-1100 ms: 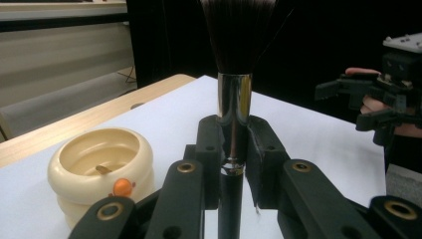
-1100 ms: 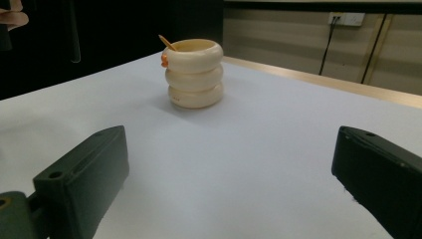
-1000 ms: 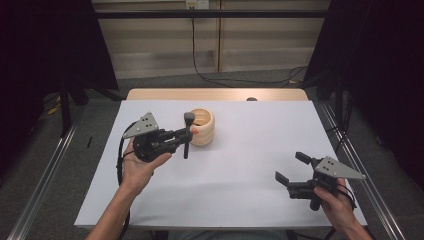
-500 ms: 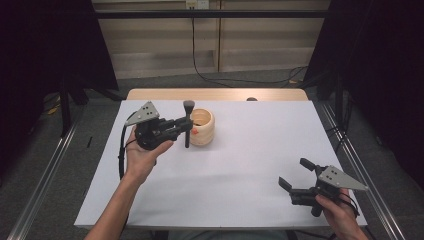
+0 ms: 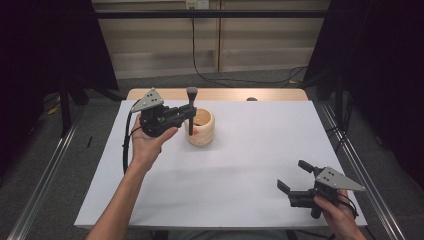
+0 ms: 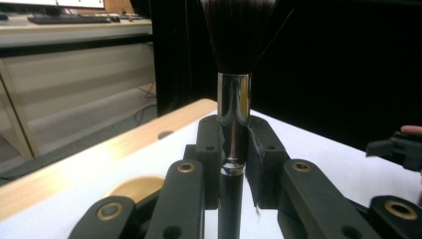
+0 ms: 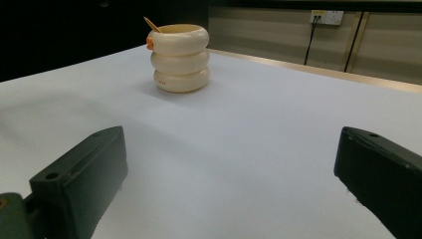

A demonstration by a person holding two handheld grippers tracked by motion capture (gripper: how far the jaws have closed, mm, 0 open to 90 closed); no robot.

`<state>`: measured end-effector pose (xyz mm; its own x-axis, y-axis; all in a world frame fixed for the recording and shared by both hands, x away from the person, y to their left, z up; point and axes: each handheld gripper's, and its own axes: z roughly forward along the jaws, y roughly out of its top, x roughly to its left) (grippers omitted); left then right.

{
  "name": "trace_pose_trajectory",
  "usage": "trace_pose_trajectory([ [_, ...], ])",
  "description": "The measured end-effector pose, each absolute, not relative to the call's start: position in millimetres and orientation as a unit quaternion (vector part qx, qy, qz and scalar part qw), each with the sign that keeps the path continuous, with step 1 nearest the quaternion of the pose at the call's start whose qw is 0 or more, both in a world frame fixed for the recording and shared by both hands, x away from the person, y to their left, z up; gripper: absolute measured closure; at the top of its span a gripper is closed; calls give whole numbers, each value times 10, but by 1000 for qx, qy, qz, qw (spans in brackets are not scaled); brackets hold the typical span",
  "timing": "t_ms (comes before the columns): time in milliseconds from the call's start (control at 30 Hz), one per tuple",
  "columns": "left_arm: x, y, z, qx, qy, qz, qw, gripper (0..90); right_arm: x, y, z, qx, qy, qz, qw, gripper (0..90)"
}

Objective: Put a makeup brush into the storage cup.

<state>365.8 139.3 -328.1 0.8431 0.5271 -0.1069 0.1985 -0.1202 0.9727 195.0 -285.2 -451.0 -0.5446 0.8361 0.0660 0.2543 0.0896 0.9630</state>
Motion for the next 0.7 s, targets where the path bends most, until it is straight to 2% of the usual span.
trace_pose_trajectory([
  [300, 3826, 1296, -3270, 734, 246, 145, 616, 781, 1960, -2839, -4512, 398, 685, 552, 260, 4],
  [433, 3906, 1254, -3313, 729, 250, 143, 621, 781, 1952, -2835, -4511, 395, 690, 556, 242, 0],
  [700, 4024, 1240, -3402, 725, 266, 144, 618, 781, 1948, -2847, -4502, 396, 686, 558, 245, 0],
])
